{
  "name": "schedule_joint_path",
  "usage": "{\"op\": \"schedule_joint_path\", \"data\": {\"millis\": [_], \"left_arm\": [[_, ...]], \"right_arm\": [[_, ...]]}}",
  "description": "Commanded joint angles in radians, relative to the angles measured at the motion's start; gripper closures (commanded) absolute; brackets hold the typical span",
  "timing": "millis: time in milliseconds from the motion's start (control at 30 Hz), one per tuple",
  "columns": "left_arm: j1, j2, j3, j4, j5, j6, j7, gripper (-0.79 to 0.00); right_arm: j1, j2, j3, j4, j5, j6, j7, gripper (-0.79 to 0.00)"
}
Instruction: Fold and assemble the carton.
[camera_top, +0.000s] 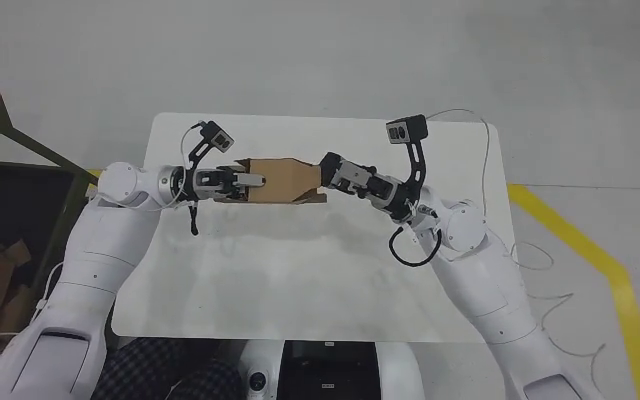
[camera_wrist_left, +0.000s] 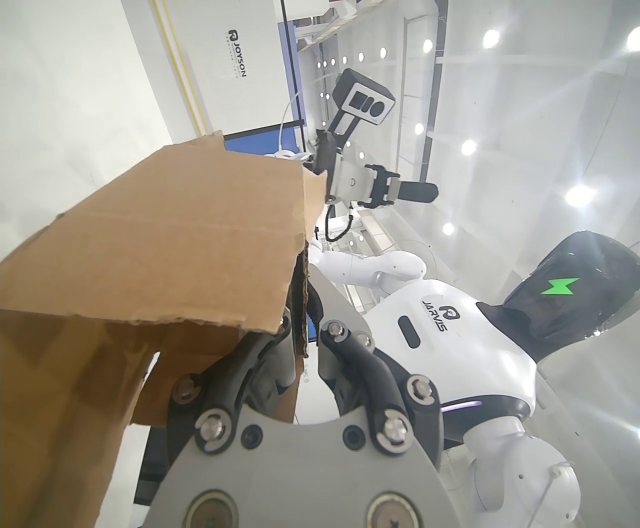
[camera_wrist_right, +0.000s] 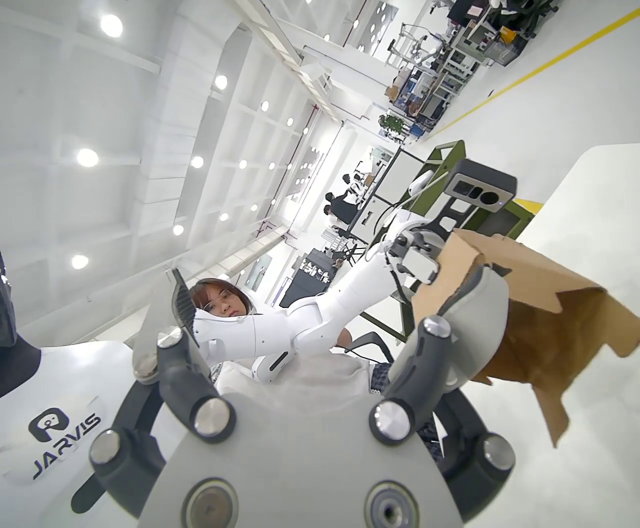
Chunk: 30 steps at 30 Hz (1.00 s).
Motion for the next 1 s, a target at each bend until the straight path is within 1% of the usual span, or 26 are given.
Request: {"op": "schedule_joint_path", "data": {"millis": [0,367,667,967], "left_arm": [[-0.005,-0.003,0.009,0.001,0.016,-0.008,0.006,0.0],[-0.026,-0.019,0.044,0.007,0.056,-0.022,0.02,0.0],[-0.032,-0.025,0.046,0.003,0.057,-0.02,0.016,0.0],[-0.031,-0.025,0.031,0.002,0.058,-0.017,0.008,0.0]], "right_arm": [[0.0,-0.001,-0.006,-0.01,0.003,0.004,-0.002,-0.785],[0.041,-0.022,-0.085,0.006,-0.004,0.001,-0.011,-0.785],[0.085,-0.033,-0.131,0.014,-0.085,0.041,-0.007,-0.785],[0.09,-0.039,-0.148,0.008,-0.141,0.068,-0.041,-0.785]]}}
